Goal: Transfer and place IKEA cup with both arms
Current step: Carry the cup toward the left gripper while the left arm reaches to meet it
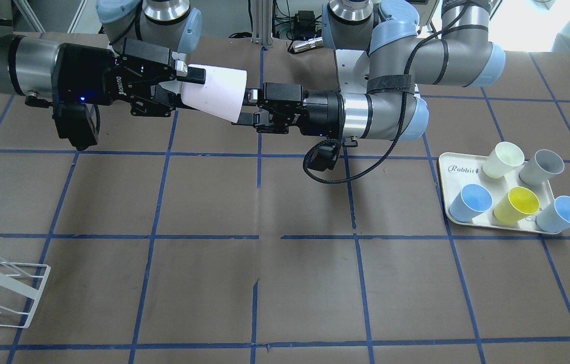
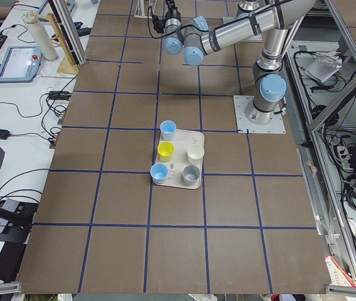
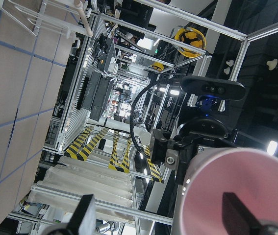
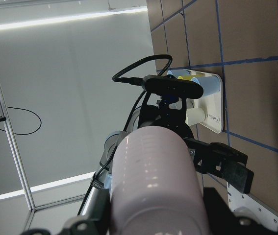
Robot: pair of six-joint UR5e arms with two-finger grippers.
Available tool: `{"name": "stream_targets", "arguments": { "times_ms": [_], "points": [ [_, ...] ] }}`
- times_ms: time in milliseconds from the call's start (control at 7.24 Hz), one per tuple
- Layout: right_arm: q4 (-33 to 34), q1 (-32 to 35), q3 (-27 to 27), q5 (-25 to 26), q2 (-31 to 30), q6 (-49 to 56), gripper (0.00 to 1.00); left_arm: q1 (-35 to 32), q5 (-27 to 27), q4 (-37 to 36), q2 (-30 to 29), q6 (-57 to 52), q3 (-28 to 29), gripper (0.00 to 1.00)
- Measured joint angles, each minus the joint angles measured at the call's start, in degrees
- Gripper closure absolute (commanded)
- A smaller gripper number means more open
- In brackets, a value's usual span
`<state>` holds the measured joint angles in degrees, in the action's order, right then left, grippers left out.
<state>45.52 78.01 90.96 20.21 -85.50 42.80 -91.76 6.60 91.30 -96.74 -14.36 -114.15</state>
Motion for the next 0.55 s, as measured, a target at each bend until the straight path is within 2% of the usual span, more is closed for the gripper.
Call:
{"name": "stream_targets", "arguments": {
  "times_ms": [138, 414, 553],
  "points": [
    [0.02, 0.02, 0.31, 0.1, 0.09, -0.01, 0.73, -0.03, 0.59, -0.27, 0.08, -0.13, -0.02, 0.53],
    [0.33, 0.03, 1.14, 0.13, 0.25, -0.08, 0.73, -0.02, 0.86, -0.75, 0.35, -1.15, -0.07, 1.0],
    [0.4, 0.03, 1.26, 0.08, 0.27, -0.08, 0.72, -0.02, 0.83, -0.81, 0.41, -2.07, -0.1, 1.0]
  ]
}}
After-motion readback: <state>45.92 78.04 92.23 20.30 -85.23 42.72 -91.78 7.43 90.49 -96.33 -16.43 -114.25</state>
